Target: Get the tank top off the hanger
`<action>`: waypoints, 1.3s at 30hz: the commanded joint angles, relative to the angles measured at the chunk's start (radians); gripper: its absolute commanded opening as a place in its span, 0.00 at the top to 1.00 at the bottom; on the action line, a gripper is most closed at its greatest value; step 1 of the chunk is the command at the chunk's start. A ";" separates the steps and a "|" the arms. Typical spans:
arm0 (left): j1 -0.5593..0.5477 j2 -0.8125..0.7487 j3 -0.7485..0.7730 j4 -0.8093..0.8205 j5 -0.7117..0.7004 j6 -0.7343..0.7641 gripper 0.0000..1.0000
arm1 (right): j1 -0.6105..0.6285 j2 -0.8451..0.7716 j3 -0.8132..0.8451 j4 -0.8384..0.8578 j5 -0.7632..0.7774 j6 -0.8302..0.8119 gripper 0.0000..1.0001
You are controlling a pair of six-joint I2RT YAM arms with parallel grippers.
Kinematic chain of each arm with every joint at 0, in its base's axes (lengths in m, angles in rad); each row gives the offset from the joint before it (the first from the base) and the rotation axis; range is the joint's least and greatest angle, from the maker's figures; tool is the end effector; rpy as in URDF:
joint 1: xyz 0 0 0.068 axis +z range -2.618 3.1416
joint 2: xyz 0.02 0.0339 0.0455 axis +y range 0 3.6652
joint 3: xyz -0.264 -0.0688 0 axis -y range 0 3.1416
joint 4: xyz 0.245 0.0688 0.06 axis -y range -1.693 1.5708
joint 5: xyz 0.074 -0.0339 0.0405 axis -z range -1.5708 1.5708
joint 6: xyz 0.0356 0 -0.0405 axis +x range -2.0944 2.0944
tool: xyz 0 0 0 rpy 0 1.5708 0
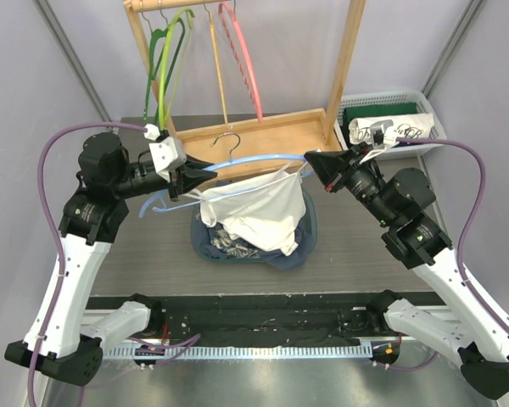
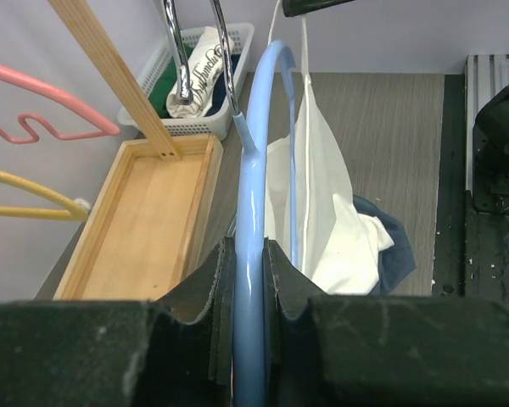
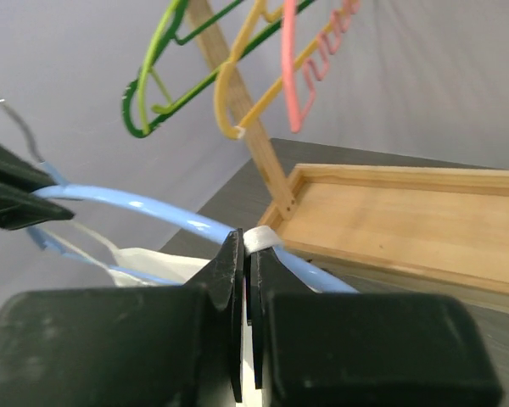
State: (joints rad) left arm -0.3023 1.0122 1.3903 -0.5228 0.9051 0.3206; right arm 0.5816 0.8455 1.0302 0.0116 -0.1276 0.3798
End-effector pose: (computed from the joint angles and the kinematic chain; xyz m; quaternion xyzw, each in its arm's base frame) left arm 0.1641 -0.0805 0.4697 0.4807 0.5599 -0.3253 0.5913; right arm 0.1495 0.1037 0.4363 -0.1128 0.6249 0.3926 0.6653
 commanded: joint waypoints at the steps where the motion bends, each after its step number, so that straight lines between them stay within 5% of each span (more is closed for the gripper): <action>1: 0.014 -0.035 0.022 0.020 0.058 0.002 1.00 | 0.000 0.013 0.033 -0.091 0.245 -0.030 0.99; 7: 0.014 -0.034 0.059 -0.016 0.078 -0.008 1.00 | -0.058 0.020 0.013 -0.171 0.315 -0.025 0.99; 17: 0.019 -0.034 0.079 -0.031 0.060 0.040 1.00 | -0.197 -0.066 -0.102 -0.269 0.168 -0.002 0.99; 19: 0.019 -0.023 0.087 -0.026 0.058 0.044 1.00 | -0.197 -0.069 -0.114 -0.277 0.040 -0.012 0.98; 21: 0.019 -0.011 0.102 -0.019 0.061 0.046 1.00 | -0.198 -0.071 -0.124 -0.271 -0.067 -0.042 0.91; 24: 0.019 0.020 0.127 -0.005 0.077 0.034 1.00 | -0.197 -0.072 -0.095 -0.306 -0.251 -0.128 0.59; 27: 0.017 0.051 0.147 0.006 0.090 0.011 1.00 | -0.197 -0.094 -0.033 -0.393 -0.319 -0.212 0.42; 34: 0.017 0.100 0.141 0.010 0.083 -0.011 1.00 | -0.197 -0.096 0.273 -0.671 -0.418 -0.475 0.29; 39: 0.011 0.140 0.159 0.014 0.176 -0.064 1.00 | -0.197 -0.082 0.393 -0.690 -0.396 -0.545 0.29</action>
State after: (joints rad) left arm -0.2913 1.1370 1.5028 -0.5728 0.9806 0.3134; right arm 0.3859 0.7696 1.3434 -0.6331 -0.5007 -0.0525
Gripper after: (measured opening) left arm 0.167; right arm 0.710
